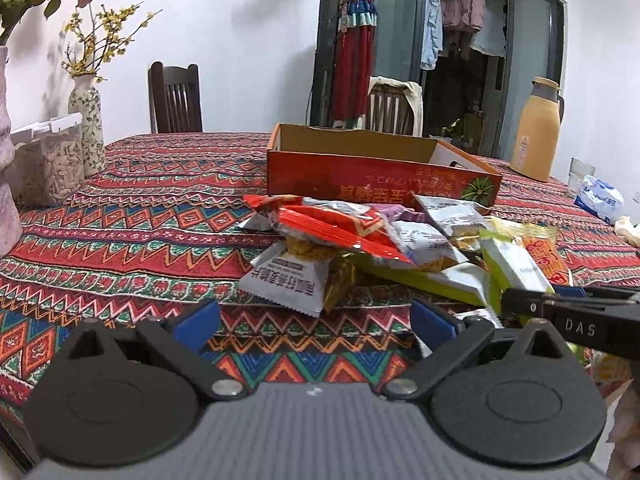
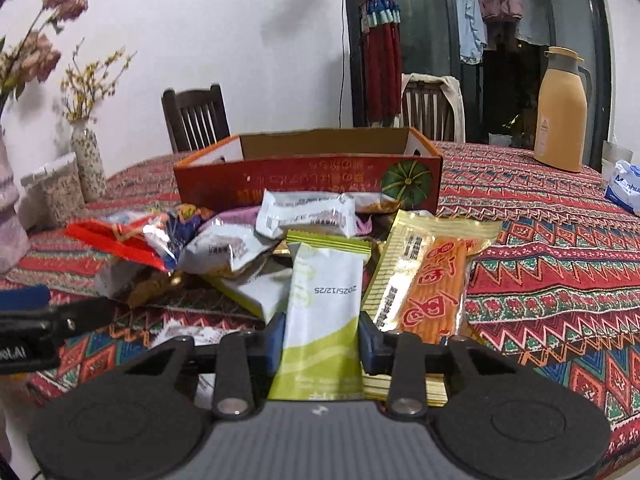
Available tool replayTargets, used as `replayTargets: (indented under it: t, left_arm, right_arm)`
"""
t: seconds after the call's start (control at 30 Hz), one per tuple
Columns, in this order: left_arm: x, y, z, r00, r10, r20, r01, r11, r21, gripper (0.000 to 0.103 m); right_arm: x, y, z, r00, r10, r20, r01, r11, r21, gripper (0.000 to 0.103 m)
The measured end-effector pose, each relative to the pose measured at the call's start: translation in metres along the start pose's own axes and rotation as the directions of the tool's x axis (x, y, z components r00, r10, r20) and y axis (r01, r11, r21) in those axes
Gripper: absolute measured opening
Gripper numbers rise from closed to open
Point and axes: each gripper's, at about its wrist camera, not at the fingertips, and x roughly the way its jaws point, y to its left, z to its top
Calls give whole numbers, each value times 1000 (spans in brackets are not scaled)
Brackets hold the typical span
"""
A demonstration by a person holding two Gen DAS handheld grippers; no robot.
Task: Organize snacks
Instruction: 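Close the right tool on the green-and-white snack bar, then grasp the white snack packet with the left tool while the right tool holds the bar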
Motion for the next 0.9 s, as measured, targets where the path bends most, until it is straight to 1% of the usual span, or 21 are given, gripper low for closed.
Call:
replayTargets:
  t: [0.2, 0.4, 0.63, 0.73, 0.77, 0.8, 0.83, 0.9]
  left_arm:
    - [-2, -20, 2, 999, -39, -25, 39, 999, 28, 103]
    - [8, -50, 5, 993, -87, -80, 91, 994, 52, 103]
    - [34, -79, 4, 984, -91, -151, 101, 993, 59, 103]
    - [44, -86, 2, 980, -86, -181, 98, 993, 62, 93]
    - [46, -87, 1, 977, -88, -192, 101, 993, 58, 87]
    - [48, -88, 1, 975, -89, -202, 102, 993, 55, 84]
    - [49, -89, 1, 977, -80, -196, 93, 994, 58, 82]
    - [48, -88, 1, 977, -90, -192, 102, 993, 54, 68]
  right_arm:
    - [-21, -8, 3, 997, 26, 79, -28, 999, 28, 36]
    - [-41, -24, -2, 992, 28, 121, -33, 999, 41, 36]
    - [-54, -52, -11, 990, 2, 144, -12, 998, 69, 36]
    - [-56, -60, -13, 989, -2, 150, -10, 997, 79, 36]
    - [-55, -62, -15, 989, -1, 148, -11, 997, 83, 36]
    - [-54, -64, -15, 990, 1, 144, -13, 996, 87, 36]
    - [-53, -65, -17, 990, 2, 141, -15, 996, 89, 36]
    - [-51, -67, -19, 991, 5, 137, -18, 995, 94, 36]
